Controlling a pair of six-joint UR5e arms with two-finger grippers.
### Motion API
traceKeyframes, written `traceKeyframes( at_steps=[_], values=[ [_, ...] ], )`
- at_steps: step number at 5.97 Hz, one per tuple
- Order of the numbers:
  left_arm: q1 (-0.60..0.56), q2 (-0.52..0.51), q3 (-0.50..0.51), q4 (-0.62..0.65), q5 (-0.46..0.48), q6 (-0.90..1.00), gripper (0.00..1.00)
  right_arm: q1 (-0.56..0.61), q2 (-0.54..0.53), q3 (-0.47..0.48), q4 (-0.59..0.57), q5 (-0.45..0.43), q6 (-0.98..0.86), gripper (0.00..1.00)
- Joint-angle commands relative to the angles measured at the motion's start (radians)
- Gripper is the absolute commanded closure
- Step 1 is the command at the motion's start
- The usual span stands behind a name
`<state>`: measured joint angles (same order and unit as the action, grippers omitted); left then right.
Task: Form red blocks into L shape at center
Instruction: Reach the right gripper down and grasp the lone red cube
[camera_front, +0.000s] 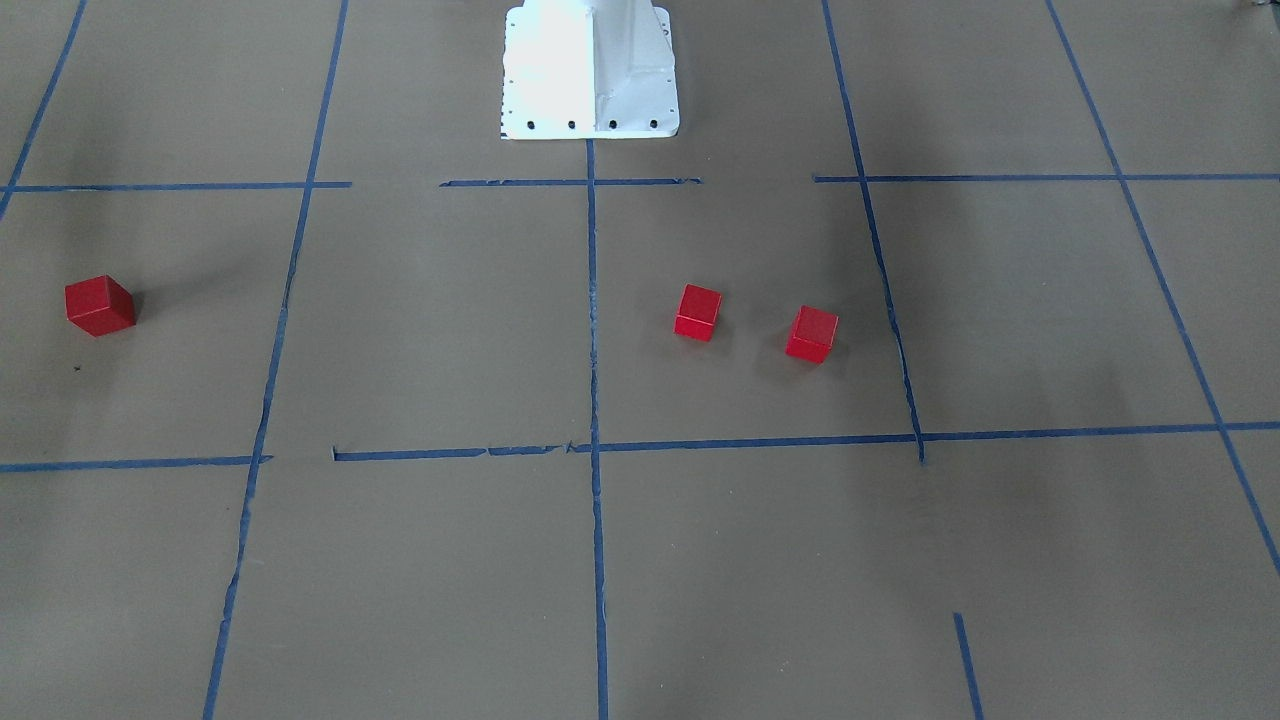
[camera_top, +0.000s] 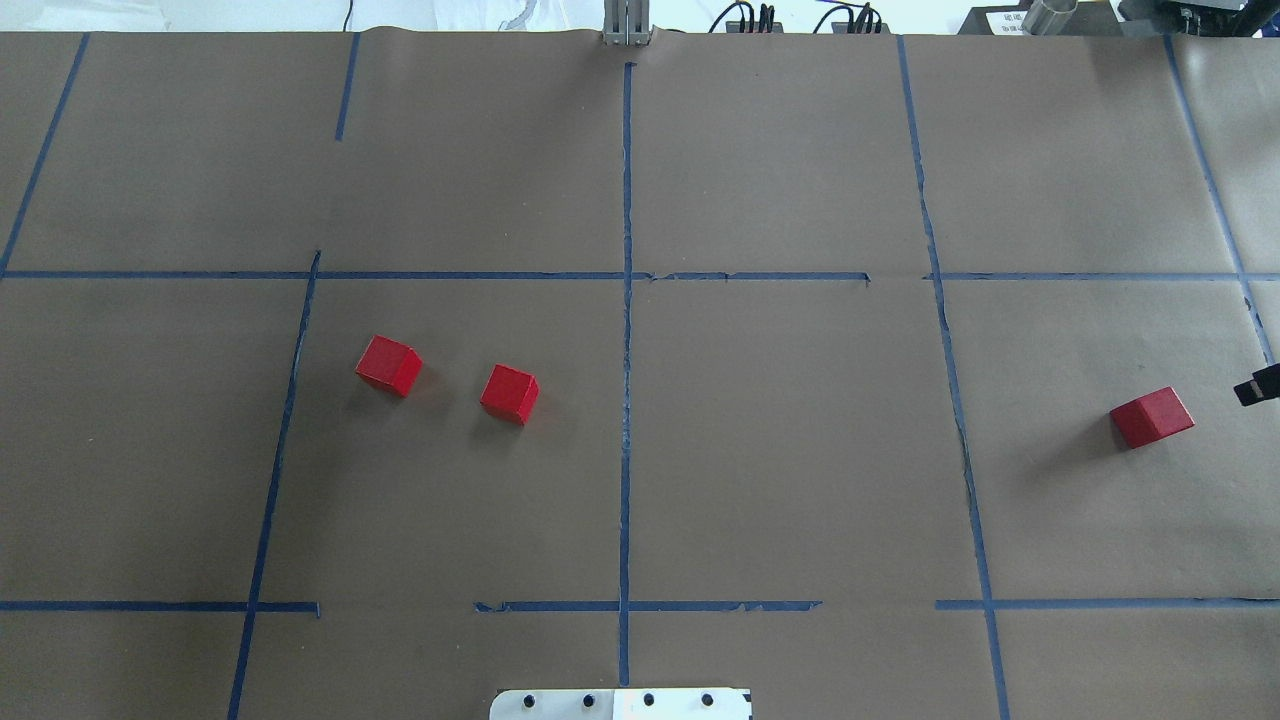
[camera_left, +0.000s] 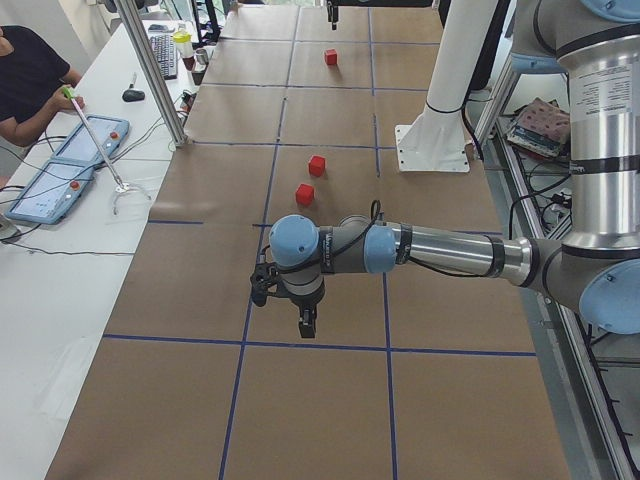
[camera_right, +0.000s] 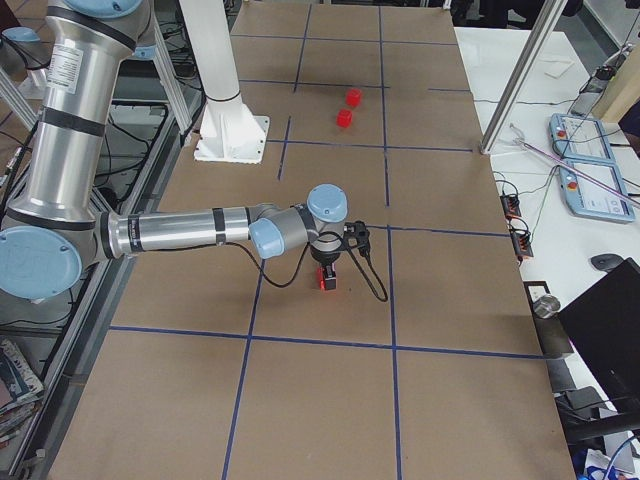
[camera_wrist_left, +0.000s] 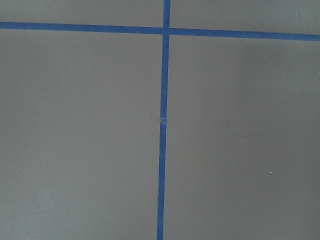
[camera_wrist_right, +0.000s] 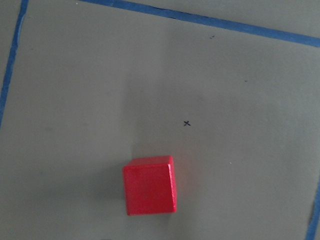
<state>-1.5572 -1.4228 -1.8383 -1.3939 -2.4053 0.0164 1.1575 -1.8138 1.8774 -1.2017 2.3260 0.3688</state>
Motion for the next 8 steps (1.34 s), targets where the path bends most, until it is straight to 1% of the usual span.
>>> traceKeyframes(
  at_steps=[1,2,3,4,6,8],
  values=[
    [0.0,-0.001,-0.004,0.0,0.0,-0.003,0.0,-0.103,0.046,-0.04,0.097,-0.065,0.129,0.01],
    [0.0,-0.001,-0.006,0.0,0.0,-0.003,0.0,-0.158,0.057,-0.041,0.096,-0.13,0.14,0.01],
    [0.0,-0.001,-0.004,0.0,0.0,-0.003,0.0,-0.173,0.057,-0.043,0.094,-0.163,0.139,0.01],
    [0.0,-0.001,-0.004,0.0,0.0,-0.003,0.0,-0.185,0.059,-0.081,0.097,-0.163,0.128,0.01],
    [0.0,-0.001,-0.006,0.0,-0.002,-0.004,0.0,-0.216,0.071,-0.103,0.096,-0.165,0.124,0.01],
    [0.0,0.001,-0.007,0.0,-0.002,-0.004,0.0,-0.233,0.073,-0.138,0.096,-0.189,0.057,0.01]
  ],
)
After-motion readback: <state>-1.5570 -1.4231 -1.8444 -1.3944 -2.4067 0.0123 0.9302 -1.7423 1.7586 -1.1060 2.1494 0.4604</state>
